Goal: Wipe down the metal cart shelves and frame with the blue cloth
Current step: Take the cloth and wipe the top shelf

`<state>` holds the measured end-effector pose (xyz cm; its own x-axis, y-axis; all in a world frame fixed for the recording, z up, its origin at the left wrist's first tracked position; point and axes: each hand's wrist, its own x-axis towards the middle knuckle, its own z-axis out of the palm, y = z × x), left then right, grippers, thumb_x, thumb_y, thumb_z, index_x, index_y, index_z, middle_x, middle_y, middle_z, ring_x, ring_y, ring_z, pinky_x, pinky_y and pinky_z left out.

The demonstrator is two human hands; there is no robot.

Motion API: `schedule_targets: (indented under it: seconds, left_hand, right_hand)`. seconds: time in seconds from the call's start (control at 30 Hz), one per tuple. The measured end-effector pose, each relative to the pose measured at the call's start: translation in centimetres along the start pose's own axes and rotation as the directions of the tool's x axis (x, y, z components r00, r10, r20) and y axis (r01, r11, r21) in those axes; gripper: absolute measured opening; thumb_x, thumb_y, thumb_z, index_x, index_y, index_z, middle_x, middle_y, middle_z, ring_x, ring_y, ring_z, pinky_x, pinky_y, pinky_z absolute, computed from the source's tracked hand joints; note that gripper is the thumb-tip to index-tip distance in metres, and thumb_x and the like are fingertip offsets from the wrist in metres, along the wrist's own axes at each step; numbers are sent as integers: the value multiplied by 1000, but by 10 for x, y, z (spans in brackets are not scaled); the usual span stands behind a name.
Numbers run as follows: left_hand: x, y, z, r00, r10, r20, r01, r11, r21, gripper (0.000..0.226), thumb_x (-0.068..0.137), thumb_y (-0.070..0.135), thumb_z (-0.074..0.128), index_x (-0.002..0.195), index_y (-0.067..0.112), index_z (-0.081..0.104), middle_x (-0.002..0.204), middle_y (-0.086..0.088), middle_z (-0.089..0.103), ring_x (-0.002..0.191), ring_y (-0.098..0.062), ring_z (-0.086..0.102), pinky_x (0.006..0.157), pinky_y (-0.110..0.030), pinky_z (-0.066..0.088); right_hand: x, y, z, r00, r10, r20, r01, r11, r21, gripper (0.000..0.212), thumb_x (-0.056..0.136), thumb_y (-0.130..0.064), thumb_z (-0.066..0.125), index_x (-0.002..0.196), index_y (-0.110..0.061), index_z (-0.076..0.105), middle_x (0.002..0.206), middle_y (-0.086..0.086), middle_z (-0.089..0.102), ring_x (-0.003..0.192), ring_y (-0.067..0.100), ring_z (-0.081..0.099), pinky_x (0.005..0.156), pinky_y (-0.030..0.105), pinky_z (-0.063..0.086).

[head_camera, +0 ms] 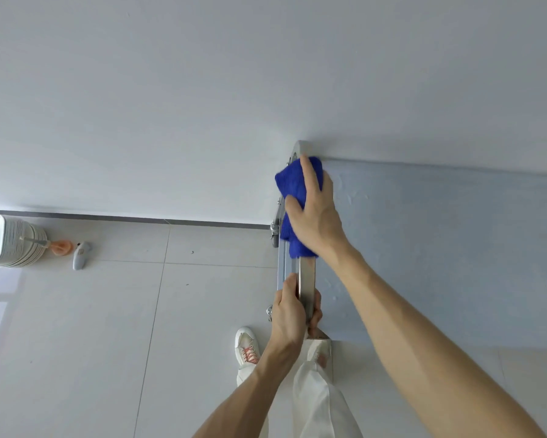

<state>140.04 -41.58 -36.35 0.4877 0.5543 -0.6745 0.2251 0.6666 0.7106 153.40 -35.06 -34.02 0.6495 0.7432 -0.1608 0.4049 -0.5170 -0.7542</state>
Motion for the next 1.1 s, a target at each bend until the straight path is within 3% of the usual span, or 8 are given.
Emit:
schedule_targets:
  seconds: [0.13, 0.33, 0.47, 0.6, 0.83, 0.97, 1.03, 1.1]
  left_hand:
    - [1, -4, -2, 999, -19, -26, 16, 995, -97, 47, 97, 24, 28, 67, 7, 61, 51, -16, 48, 38, -20, 38, 39, -22, 30]
    - [-1, -18, -6, 986, 105, -128, -142, 934, -328, 31, 82, 43, 51, 95, 19, 65, 77, -12, 65, 54, -26, 52, 48, -29, 41]
    - [7, -24, -9, 933, 179, -313, -335, 753, -567, 23, 96, 27, 46, 102, 16, 65, 88, -1, 68, 68, -14, 62, 68, -32, 45]
    - [16, -30, -16, 924, 209, -320, -377, 641, -668, 25, 101, 21, 42, 111, 16, 64, 101, -2, 66, 98, -23, 60, 90, -42, 43]
    - [27, -50, -31, 817, 576, -32, -477, 644, -597, 32, 101, 24, 44, 127, 19, 61, 121, -9, 70, 104, -29, 66, 82, -43, 55]
    - [57, -94, -49, 604, 796, 49, -711, 565, -419, 34, 100, 31, 41, 126, 16, 57, 125, -13, 65, 108, -22, 59, 95, -41, 44]
    - [73, -121, -57, 581, 811, 63, -774, 575, -267, 29, 101, 33, 40, 115, 23, 63, 109, 0, 70, 99, -17, 62, 87, -33, 47]
    - [87, -143, -62, 624, 778, 65, -769, 627, -121, 28, 100, 35, 42, 104, 24, 67, 91, 5, 70, 85, -18, 64, 72, -28, 49]
  right_hand:
    - [-21, 2, 3, 1000, 4, -18, -5, 1000, -12, 68, 99, -20, 46, 157, -34, 14, 157, 8, 18, 91, 26, 55, 59, 20, 40]
    - [-18, -1, 0, 997, -67, -26, 64, 993, -94, 70, 97, -19, 46, 158, -27, 15, 161, 15, 7, 134, 39, 39, 106, 47, 42]
    - [-43, 7, -1, 997, -70, 24, 71, 997, -44, 73, 95, -22, 45, 158, -32, 10, 161, 10, 3, 113, 37, 55, 84, 32, 46]
    - [-90, 30, 14, 984, -178, -14, 177, 984, -27, 70, 95, -24, 45, 157, -34, 13, 161, 6, 2, 97, 33, 59, 75, 25, 38]
    - [-109, 49, 34, 914, -349, -207, 372, 925, 81, 58, 95, -25, 48, 152, -28, 36, 159, -1, 15, 130, 20, 45, 102, 33, 43]
    - [-100, 52, 33, 883, -406, -236, 429, 902, 54, 48, 92, -25, 49, 140, -24, 49, 147, 1, 33, 106, 14, 48, 88, 22, 36]
    - [-102, 55, 35, 850, -455, -265, 476, 879, 19, 26, 92, -24, 47, 117, -25, 53, 130, 3, 40, 90, 10, 45, 72, 18, 34]
    - [-109, 63, 42, 798, -518, -310, 541, 841, -13, 36, 93, -25, 46, 128, -25, 52, 138, 2, 38, 97, 11, 43, 70, 16, 31]
